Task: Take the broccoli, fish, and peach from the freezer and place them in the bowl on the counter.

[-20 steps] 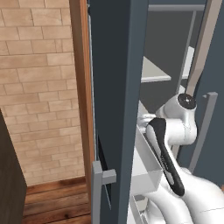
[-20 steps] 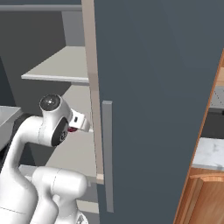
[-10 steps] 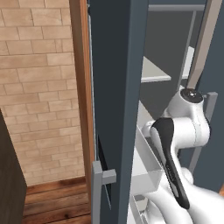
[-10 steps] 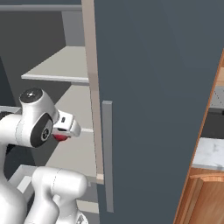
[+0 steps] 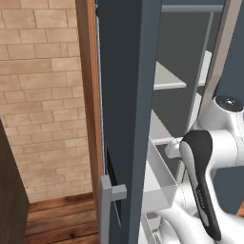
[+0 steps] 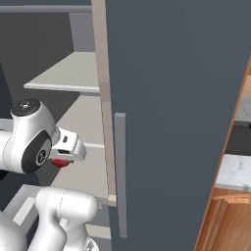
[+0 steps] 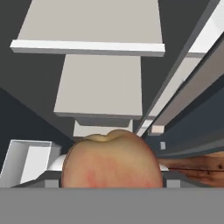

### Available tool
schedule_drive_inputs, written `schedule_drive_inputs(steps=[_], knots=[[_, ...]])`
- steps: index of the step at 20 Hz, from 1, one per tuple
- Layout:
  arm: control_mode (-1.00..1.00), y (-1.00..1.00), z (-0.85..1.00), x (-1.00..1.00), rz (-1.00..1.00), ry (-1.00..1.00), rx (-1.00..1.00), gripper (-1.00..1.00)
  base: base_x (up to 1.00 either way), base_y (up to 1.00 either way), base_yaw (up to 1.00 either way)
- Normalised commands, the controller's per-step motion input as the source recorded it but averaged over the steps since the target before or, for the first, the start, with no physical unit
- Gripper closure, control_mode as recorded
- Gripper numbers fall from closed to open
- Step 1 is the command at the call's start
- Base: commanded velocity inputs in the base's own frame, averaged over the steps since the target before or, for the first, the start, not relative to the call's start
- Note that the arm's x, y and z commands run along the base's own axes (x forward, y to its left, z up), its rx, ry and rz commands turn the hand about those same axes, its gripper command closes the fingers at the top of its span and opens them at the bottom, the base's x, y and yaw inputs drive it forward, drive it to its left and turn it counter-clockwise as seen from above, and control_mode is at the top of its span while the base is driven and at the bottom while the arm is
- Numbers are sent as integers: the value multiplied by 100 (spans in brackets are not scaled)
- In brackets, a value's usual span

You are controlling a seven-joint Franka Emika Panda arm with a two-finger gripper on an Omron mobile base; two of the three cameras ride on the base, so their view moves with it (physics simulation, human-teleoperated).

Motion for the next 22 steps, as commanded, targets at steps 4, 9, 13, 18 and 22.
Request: schedule_drive_inputs(steps=[4,9,13,18,22], knots=[[-100,-2,21,-27,0,0,0,100,0,0,0],[-100,-1,31,-18,0,0,0,100,0,0,0],[-100,-12,46,-10,-1,0,0,100,0,0,0],[-100,-6,22,-26,0,0,0,100,0,0,0],[100,-5,0,-18,0,0,0,100,-34,-13,0]])
